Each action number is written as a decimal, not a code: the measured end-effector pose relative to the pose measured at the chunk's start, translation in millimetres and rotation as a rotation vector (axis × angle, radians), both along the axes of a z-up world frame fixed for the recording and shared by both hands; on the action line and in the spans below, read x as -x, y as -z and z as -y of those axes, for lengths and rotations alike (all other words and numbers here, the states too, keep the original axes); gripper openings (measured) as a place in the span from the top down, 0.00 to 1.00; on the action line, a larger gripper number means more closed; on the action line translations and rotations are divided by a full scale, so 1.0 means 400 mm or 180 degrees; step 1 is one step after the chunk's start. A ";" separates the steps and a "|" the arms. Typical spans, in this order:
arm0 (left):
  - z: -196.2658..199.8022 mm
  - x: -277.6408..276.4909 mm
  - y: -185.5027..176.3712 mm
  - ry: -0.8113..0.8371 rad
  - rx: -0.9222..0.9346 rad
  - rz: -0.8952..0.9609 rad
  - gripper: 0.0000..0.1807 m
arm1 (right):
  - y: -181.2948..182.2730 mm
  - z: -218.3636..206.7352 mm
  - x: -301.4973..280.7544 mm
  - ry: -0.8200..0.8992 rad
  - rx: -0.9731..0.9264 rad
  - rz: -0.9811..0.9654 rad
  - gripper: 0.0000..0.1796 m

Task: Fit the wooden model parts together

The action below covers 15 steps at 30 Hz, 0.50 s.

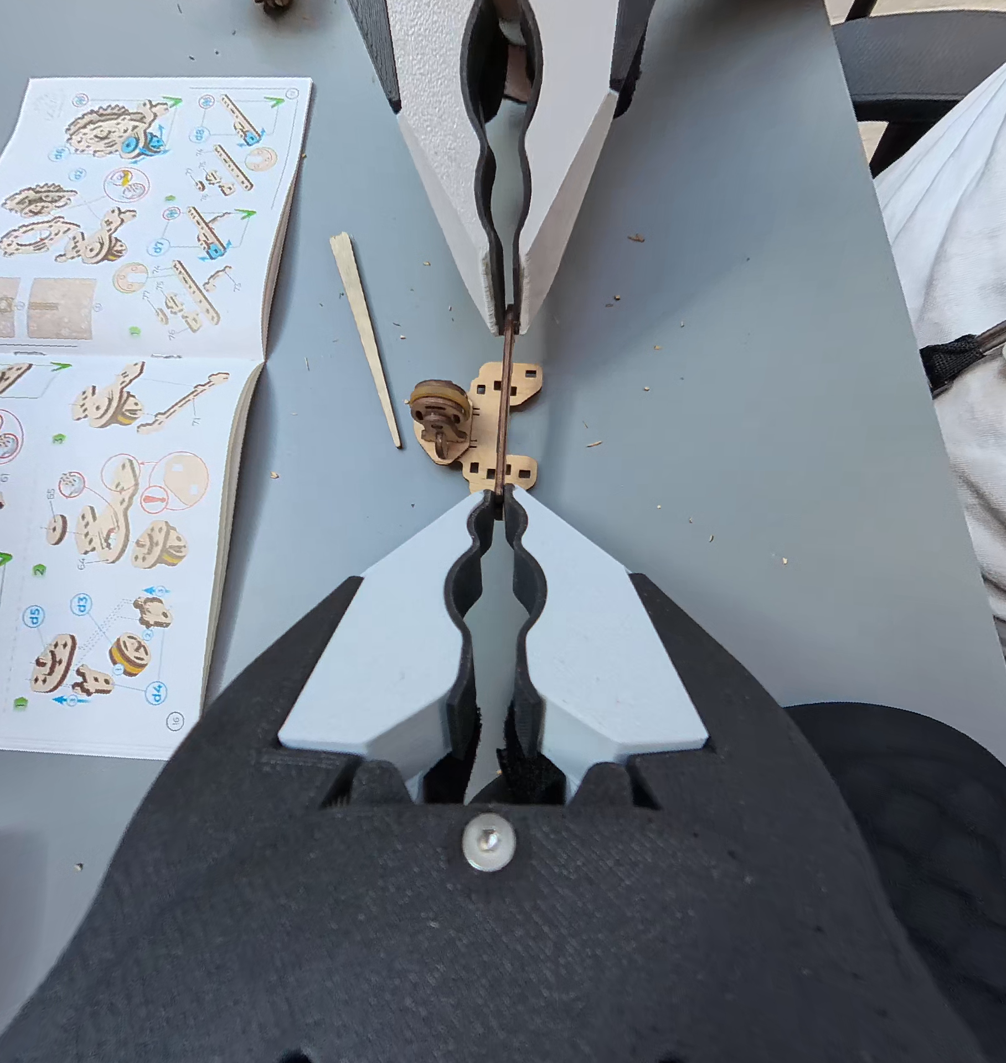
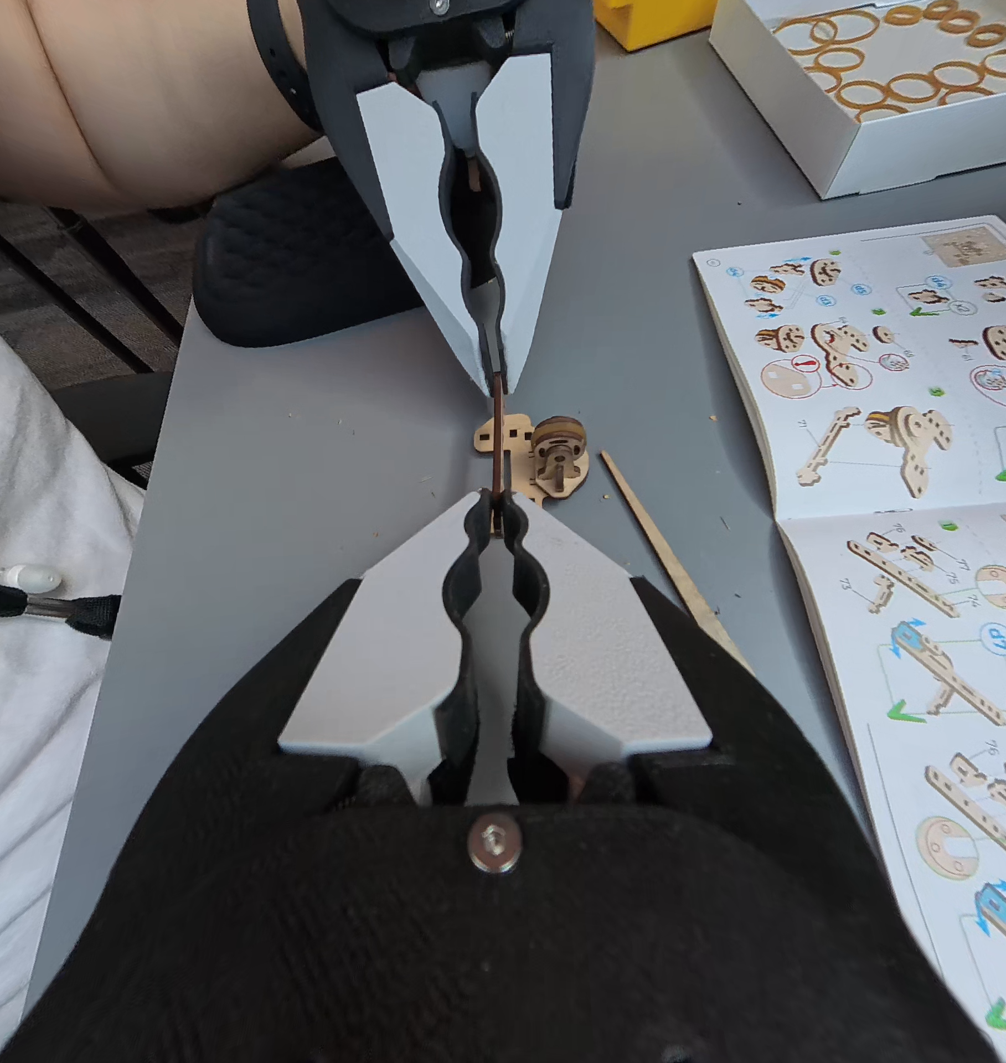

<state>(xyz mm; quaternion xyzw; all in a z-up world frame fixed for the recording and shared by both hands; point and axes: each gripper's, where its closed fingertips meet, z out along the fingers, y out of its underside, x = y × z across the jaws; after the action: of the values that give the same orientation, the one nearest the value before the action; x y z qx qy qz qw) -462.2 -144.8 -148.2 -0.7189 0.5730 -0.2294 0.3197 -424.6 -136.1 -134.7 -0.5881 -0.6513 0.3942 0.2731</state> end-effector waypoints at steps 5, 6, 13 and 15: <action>0.003 0.000 -0.022 -0.0030 -0.0080 0.0205 0.99 | -0.032 0.008 0.004 -0.0100 -0.0003 -0.0270 0.99; 0.004 -0.001 -0.026 -0.0036 -0.0092 0.0245 0.99 | -0.042 0.008 0.005 -0.0098 0.0031 -0.0327 0.99; 0.000 -0.004 -0.038 -0.0119 -0.0035 0.0394 1.00 | -0.064 -0.002 0.009 0.0076 0.0382 -0.0514 0.99; 0.004 -0.003 -0.030 -0.0139 0.0064 0.0343 1.00 | -0.056 0.000 0.010 0.0062 0.0397 -0.0479 0.99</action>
<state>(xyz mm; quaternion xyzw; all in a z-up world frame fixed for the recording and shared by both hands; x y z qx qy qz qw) -460.9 -146.4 -136.3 -0.7211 0.5367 -0.2664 0.3478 -428.6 -136.2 -112.5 -0.5790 -0.5973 0.4744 0.2880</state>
